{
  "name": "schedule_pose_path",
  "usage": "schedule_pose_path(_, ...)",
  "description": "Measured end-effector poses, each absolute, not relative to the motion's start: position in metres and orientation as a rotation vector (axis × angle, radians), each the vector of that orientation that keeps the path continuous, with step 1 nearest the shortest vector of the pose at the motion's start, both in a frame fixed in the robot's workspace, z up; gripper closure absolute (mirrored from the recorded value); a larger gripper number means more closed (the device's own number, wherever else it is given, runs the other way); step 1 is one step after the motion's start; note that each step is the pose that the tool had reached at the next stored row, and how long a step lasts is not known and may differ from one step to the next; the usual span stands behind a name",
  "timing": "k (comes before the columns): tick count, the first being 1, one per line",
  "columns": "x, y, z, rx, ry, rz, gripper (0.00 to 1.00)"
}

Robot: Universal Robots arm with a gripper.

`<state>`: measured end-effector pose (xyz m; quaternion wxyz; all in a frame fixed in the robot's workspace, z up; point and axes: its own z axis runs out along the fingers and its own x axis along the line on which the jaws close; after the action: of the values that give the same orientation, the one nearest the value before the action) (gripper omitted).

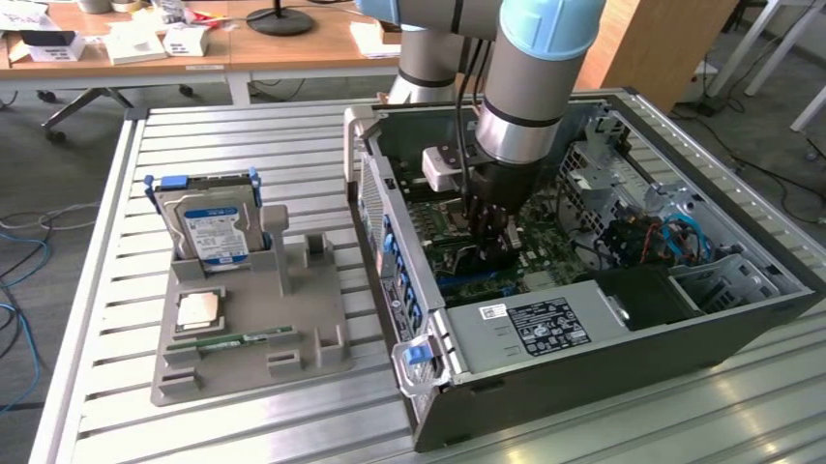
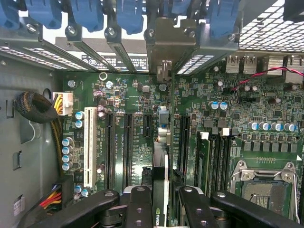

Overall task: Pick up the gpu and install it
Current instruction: 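Insert the gpu into the slot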

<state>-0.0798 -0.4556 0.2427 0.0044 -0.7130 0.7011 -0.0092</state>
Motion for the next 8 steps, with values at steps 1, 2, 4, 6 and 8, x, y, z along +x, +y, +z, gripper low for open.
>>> schedule_pose_path(1,-0.0798,-0.4556,0.2427,-2.234,2.197,-0.029,0.74)
schedule_pose_path(2,-0.0798,-0.4556,0.2428,-2.234,2.197,-0.029,0.74)
schedule_pose_path(4,-0.0798,-0.4556,0.2423,-2.234,2.197,-0.029,0.74)
schedule_pose_path(6,-0.0799,-0.4557,0.2419,-2.234,2.197,-0.029,0.74)
schedule_pose_path(8,-0.0802,-0.4556,0.2415,-2.233,2.196,-0.029,0.74)
